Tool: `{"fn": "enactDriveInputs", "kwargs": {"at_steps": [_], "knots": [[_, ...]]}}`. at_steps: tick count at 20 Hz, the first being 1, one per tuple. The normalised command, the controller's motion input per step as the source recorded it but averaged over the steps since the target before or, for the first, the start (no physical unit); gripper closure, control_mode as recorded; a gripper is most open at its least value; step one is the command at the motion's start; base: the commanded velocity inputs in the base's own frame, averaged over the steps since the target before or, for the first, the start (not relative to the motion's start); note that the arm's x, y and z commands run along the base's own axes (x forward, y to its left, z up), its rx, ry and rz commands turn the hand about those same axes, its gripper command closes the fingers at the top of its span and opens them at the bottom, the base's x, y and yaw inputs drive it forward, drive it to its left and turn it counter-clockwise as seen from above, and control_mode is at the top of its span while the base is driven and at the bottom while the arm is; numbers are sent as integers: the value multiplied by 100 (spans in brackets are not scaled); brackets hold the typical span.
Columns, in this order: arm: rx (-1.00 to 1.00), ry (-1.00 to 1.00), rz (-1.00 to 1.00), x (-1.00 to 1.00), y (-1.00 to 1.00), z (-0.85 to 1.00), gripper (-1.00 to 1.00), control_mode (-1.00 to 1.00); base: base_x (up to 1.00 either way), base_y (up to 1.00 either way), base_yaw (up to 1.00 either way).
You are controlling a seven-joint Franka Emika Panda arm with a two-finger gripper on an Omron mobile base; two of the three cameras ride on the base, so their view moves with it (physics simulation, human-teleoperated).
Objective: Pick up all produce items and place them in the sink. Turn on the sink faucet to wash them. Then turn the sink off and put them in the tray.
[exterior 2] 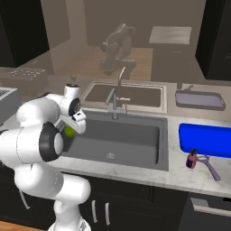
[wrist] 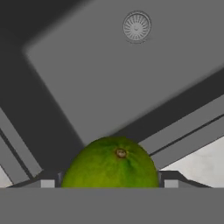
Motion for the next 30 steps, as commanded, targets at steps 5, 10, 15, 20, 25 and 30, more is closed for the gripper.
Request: {"fn": "enactDriveInputs", "kwargs": {"at_steps": [5, 10, 15, 20, 25, 30], "knots": [[0, 6, 0, 37, -11, -39, 100, -100, 0, 0, 0], [0, 6, 0, 39, 0, -47, 100, -100, 0, 0, 0], [0, 4, 0, 39, -4, -42, 100, -100, 0, 0, 0], [-3, 1, 0, 28, -23, -32, 100, -100, 0, 0, 0], [-3, 0, 0, 31, -37, -28, 100, -100, 0, 0, 0], [-5, 0, 0, 14, -38, -34, 100, -100, 0, 0, 0]]}}
